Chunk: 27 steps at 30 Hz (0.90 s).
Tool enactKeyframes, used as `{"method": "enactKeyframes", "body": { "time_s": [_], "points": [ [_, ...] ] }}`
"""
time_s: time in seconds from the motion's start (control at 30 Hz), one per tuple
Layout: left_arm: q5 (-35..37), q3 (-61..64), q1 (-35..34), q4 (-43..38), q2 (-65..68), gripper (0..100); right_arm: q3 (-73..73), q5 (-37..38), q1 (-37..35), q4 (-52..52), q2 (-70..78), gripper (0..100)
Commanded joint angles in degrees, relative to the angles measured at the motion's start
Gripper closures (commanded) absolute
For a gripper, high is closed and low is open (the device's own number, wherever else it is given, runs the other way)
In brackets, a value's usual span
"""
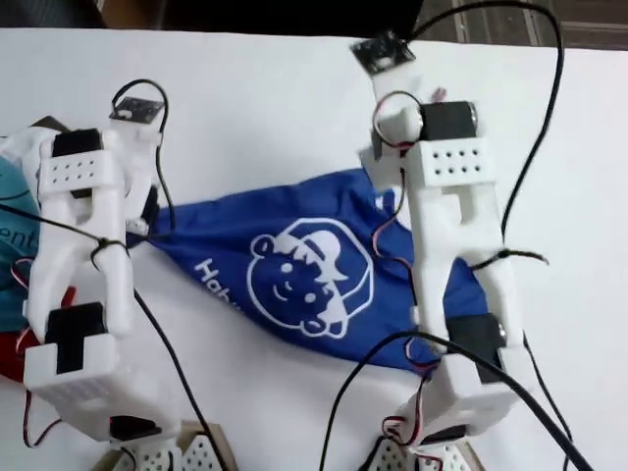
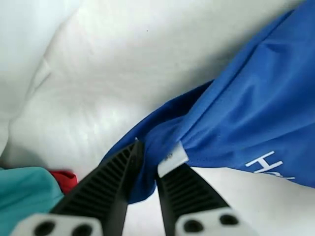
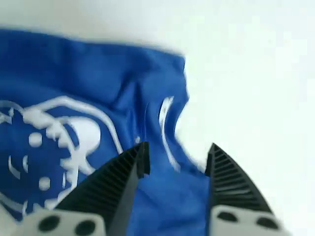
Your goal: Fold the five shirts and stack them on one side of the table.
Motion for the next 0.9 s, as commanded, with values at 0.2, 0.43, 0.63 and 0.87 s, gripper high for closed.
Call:
{"method": "enactKeyframes", "body": {
  "time_s": [0.2,0.43,0.63,0.87],
  "points": [
    [0.35,-1.27,-0.44,1.93,-2.37,98,-22.07,-0.26,-7.34,-1.63,28.97,81.9],
    [0.44,-1.27,-0.44,2.81,-2.37,98,-42.2,-0.26,-7.08,9.89,47.16,82.2],
    [0.62,-1.27,-0.44,2.81,-2.37,98,-44.04,-0.18,-5.14,11.74,53.67,90.9],
    [0.44,-1.27,-0.53,2.81,-2.37,98,-31.65,-0.18,-1.71,12.09,44.88,97.5]
  ]
}}
